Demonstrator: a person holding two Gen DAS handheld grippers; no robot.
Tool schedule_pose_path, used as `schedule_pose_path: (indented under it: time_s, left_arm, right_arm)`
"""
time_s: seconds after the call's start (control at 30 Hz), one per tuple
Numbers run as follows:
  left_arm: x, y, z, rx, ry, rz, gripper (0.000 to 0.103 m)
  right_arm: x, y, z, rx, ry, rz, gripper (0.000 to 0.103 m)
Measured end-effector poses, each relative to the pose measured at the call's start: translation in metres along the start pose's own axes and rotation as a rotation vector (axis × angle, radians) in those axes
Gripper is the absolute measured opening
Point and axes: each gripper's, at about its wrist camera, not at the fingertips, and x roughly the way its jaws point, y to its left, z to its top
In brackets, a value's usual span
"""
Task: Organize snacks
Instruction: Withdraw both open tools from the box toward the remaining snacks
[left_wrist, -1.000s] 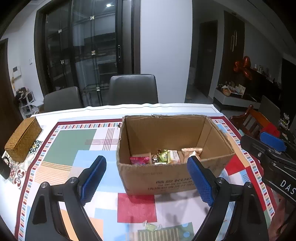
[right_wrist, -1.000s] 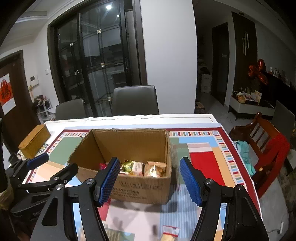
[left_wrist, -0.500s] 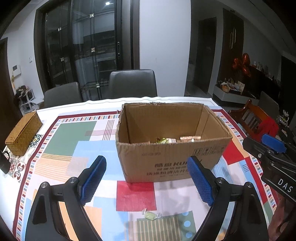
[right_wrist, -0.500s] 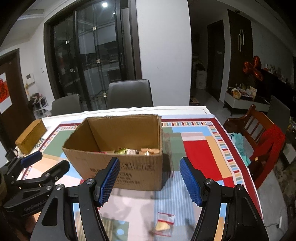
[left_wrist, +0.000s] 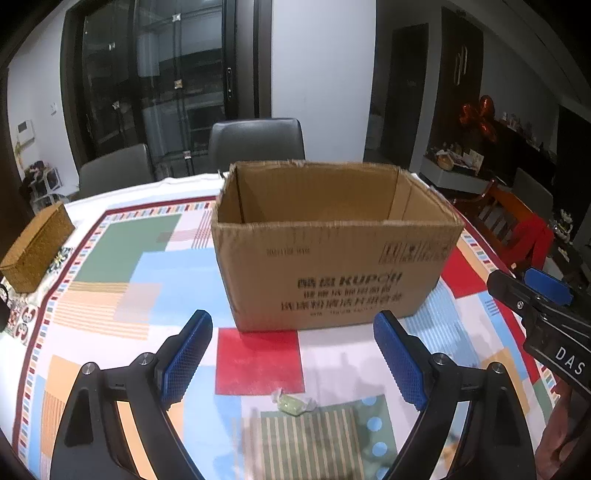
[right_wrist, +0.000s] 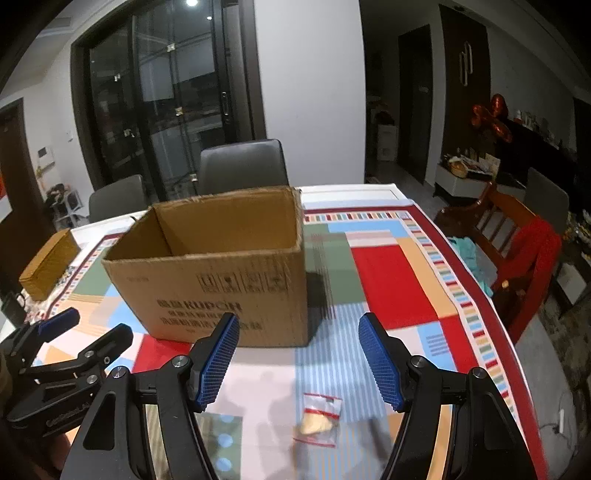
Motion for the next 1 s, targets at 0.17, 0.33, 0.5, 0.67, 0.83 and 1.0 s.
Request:
schedule_pose_path:
  time_s: [0.17, 0.33, 0.5, 0.67, 0.83, 1.0]
  left_arm:
    - [0.009, -0.001, -0.016, 0.013, 0.016, 0.0, 0.089]
    - [0.019, -0.001, -0.032, 0.011, 0.038, -0.009, 0.089]
    - [0.026, -0.001, -0.044, 0.019, 0.054, -0.017, 0.089]
    - [0.036, 0.001, -0.057, 0.025, 0.075, -0.026, 0.088]
    - [0.044, 0.003, -0.069, 0.031, 0.099, -0.027, 0.087]
    - [0.051, 0.005, -0.078, 0.043, 0.119, -0.024, 0.083]
  right_arm:
    - [0.006, -0.003, -0.014, 0.009, 0.01, -0.029, 0.068]
    - [0.014, -0.005, -0.028, 0.017, 0.026, -0.041, 0.068]
    - [0.021, -0.006, -0.041, 0.025, 0.045, -0.052, 0.068]
    - [0.028, -0.005, -0.053, 0.027, 0.065, -0.066, 0.068]
    - [0.035, -0.006, -0.064, 0.034, 0.081, -0.078, 0.068]
    - [0.042, -0.007, -0.072, 0.038, 0.096, -0.093, 0.068]
